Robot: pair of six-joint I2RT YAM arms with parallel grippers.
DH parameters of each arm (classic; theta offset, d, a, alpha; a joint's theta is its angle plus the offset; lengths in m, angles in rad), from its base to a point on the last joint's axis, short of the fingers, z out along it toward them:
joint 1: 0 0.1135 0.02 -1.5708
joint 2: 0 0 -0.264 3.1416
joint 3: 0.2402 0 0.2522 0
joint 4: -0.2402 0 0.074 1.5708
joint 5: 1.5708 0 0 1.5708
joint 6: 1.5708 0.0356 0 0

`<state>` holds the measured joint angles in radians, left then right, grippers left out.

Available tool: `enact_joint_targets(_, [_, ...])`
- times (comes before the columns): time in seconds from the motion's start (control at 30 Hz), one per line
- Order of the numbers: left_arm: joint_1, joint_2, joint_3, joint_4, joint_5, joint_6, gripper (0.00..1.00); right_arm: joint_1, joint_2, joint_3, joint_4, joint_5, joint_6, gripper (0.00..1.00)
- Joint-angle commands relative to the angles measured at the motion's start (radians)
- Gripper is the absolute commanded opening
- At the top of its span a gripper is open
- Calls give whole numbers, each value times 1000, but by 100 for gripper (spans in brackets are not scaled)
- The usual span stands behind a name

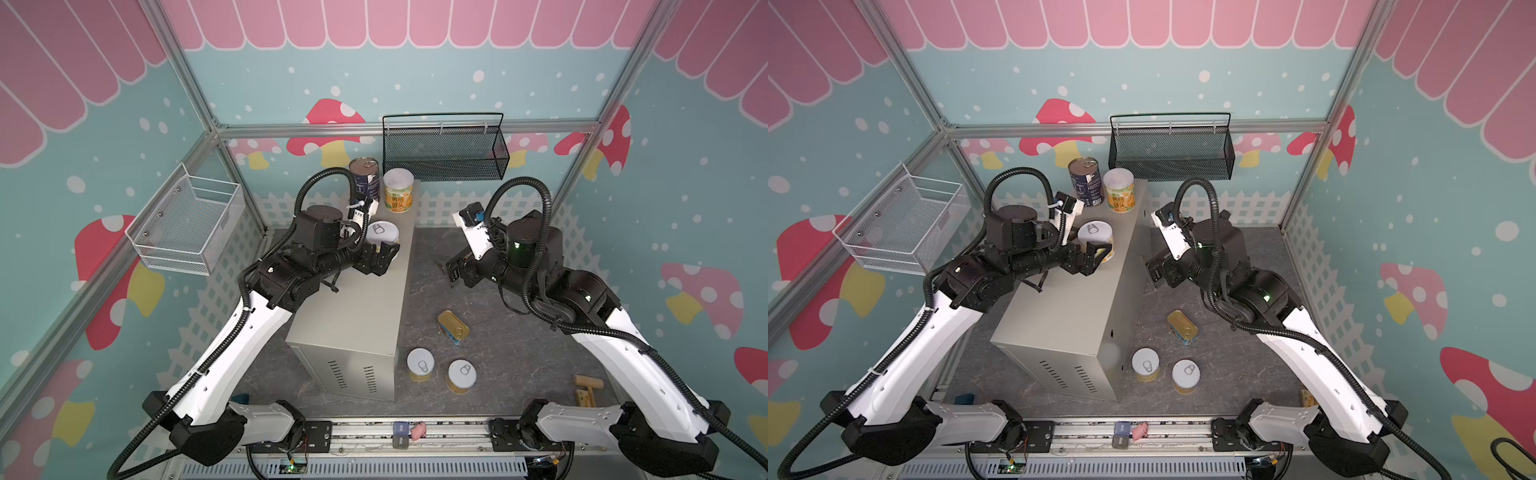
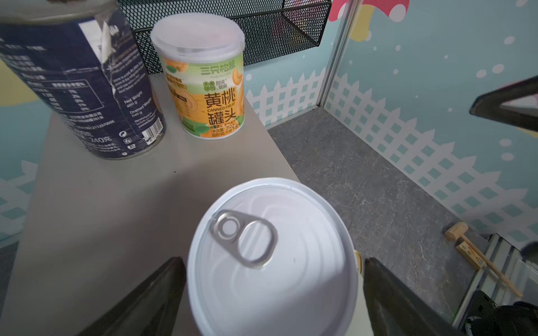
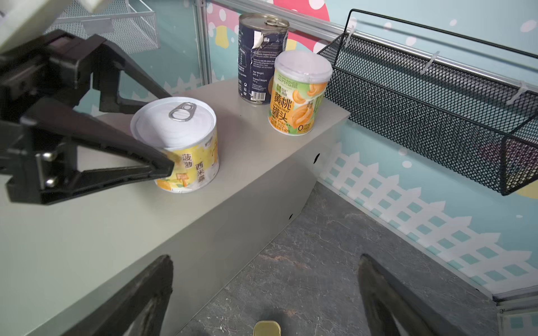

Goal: Place and organize the canned foods onto the counter
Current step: 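Close the left gripper on the can while the right gripper opens and withdraws, then slide the can with the left gripper toward the dark blue can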

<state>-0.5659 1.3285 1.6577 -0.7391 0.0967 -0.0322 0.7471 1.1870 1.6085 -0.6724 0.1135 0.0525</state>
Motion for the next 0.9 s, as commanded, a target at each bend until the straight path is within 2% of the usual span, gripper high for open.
enact_joint_targets(0.0, [9,13,37,27,-18,-14,94,6,-42,-55,66,-23,-28,99])
enact_joint_targets(0.17, [27,15,42,28,-54,-10,86,6,-88,-113,82,-28,-33,99])
enact_joint_targets(0.33, [70,21,64,27,-50,9,83,6,-124,-166,121,-65,-37,99])
enact_joint_targets(0.63, [208,82,121,26,42,32,72,6,-152,-232,155,-100,-37,99])
enact_joint_targets(0.87, [242,120,140,48,94,49,73,5,-164,-250,160,-88,-45,99])
